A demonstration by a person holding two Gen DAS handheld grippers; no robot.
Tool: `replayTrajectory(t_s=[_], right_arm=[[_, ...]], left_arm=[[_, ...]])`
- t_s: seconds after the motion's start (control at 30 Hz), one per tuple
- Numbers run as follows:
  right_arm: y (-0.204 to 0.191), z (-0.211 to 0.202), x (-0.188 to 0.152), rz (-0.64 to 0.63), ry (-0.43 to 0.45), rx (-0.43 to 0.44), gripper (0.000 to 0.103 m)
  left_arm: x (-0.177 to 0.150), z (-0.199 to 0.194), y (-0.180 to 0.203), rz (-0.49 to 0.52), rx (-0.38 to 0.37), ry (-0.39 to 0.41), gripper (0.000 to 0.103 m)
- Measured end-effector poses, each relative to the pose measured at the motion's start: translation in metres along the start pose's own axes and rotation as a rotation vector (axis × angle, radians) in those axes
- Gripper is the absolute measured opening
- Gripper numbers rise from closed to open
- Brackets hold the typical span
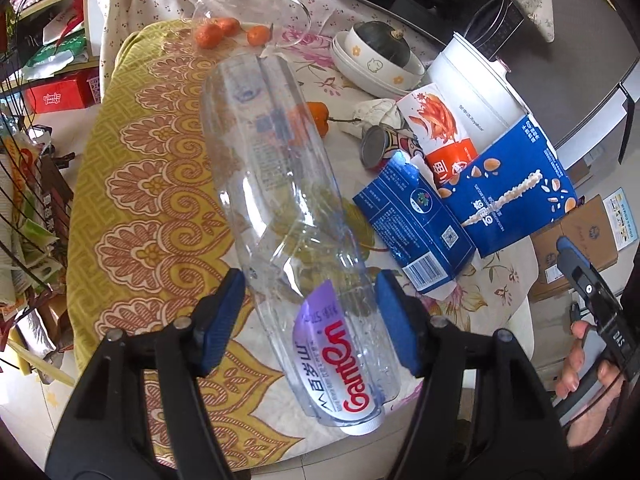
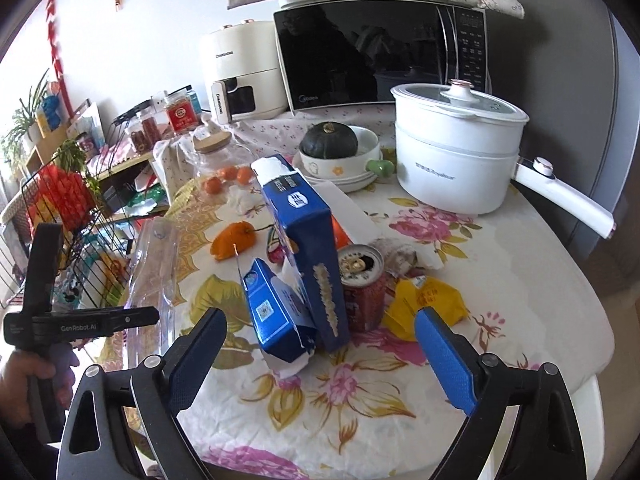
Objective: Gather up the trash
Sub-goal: 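Grasp the tall blue carton with the right gripper while the left gripper holds the bottle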
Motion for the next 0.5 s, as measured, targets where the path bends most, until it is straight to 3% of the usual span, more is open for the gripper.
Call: replayTrajectory(t_s=[0.3, 0.5], right_arm=[[-0.018, 0.028, 0.007, -0.041, 0.028, 0.027, 0.081], [-0.022, 0.037, 0.005, -0.056, 0.023, 0.041, 0.052]], left_arm=[[0.002, -0.01, 0.0, 0.024, -0.004, 0.026, 0.068], [0.003, -0.011, 0.007, 0.046, -0.002, 0.033, 0.068]])
Point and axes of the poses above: each gripper's, at about its wrist camera, not at the fingertips, and z roughly the way its jaws point, y to its right, x to its top, the point moved 8 cm from there along z, roughly the way its jaws point, and after that the axes turned 9 degrees about z, right-handed, at the moved point
